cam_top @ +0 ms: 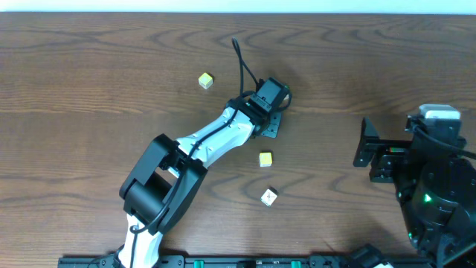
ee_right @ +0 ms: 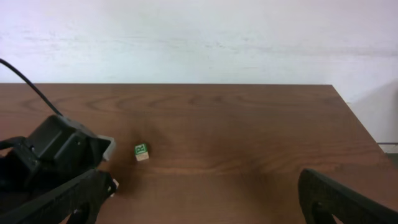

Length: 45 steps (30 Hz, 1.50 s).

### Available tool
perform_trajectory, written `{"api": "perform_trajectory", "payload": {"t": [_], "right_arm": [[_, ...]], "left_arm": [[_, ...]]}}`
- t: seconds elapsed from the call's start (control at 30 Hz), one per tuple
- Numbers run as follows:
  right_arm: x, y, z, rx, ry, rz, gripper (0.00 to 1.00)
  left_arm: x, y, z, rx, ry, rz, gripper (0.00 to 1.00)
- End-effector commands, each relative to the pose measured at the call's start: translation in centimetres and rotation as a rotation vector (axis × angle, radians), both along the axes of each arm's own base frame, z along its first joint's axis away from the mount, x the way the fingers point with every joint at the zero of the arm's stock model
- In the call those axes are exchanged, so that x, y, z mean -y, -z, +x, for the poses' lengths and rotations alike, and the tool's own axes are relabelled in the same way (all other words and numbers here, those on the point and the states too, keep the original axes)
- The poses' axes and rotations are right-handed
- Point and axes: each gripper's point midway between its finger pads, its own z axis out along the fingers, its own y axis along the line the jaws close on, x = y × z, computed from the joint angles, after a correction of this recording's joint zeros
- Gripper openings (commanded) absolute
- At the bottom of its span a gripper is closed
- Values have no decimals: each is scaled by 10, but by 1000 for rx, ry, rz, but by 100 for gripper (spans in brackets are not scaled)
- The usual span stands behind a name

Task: Spell out Ai2
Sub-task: 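Place the blue '2' block right of the 'I' block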

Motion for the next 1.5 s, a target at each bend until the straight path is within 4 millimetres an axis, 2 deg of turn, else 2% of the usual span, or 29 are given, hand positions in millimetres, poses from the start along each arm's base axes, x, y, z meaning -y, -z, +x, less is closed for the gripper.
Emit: {"api": "perform_trajectory", "payload": {"t": [0.0, 0.27, 0.37, 0.67, 0.73, 1.1, 1.3, 1.4, 1.47], "right_arm": [[4, -5, -1, 15, 25, 14, 99], [5, -4, -1, 8, 24, 11, 99], [5, -4, -1, 9, 25, 11, 99], [5, -4, -1, 8, 24, 11, 99], [5, -3, -1, 7, 24, 10, 99], [5, -3, -1, 5, 24, 9, 99], [5, -3, -1, 5, 24, 8, 99], [5, 0, -1, -8, 24, -2, 99], [5, 11, 3, -44, 34, -22, 99]], "left_arm": [[2, 7, 0, -4, -21, 18, 6], [-4, 12, 4, 11, -42, 53, 6], [-3, 12, 5, 15, -42, 50, 14], [1, 9, 10, 36, -43, 31, 24], [1, 9, 10, 35, -43, 30, 37], [5, 6, 13, 52, -41, 17, 43], [3, -13, 35, 156, -60, 53, 47], [6, -39, 52, 233, -59, 73, 49], [9, -63, 63, 277, -64, 74, 49]]}}
